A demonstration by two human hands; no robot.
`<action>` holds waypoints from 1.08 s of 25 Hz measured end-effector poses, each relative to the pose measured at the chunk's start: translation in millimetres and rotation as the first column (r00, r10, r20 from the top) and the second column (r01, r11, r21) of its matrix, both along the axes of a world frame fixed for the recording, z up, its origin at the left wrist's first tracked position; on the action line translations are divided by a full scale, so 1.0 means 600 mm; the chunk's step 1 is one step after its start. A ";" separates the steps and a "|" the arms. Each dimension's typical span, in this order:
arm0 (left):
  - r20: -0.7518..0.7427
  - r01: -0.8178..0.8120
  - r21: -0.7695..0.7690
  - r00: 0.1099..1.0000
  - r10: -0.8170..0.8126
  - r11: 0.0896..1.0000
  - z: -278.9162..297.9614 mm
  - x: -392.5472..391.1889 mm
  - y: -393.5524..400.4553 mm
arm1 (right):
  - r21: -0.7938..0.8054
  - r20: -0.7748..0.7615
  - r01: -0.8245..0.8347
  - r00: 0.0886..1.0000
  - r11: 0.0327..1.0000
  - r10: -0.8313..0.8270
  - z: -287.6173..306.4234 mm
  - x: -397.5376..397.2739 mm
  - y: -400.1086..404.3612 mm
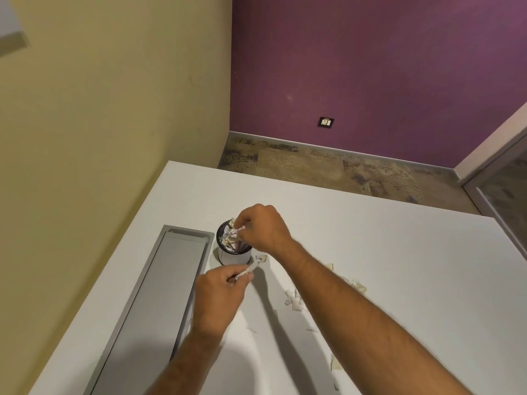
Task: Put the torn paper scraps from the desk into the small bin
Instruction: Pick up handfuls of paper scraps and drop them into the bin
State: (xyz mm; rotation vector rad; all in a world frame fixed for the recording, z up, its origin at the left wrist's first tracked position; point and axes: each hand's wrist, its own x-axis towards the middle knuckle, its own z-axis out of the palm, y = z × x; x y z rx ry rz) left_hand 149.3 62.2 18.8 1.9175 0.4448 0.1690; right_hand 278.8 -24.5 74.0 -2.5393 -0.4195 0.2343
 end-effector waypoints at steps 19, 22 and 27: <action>-0.415 0.483 0.678 0.874 -0.254 0.554 0.021 0.194 0.037 | 0.291 -0.146 0.217 0.973 0.932 -0.181 -0.035 -0.023 -0.072; -0.504 0.563 0.705 0.825 -0.254 0.431 0.002 0.207 0.029 | 0.317 -0.092 0.339 0.941 0.886 -0.327 -0.050 -0.032 -0.127; -0.609 0.659 0.692 0.752 -0.251 0.296 -0.011 0.241 0.021 | 0.187 -0.094 0.518 0.855 0.835 -0.509 -0.094 -0.070 -0.238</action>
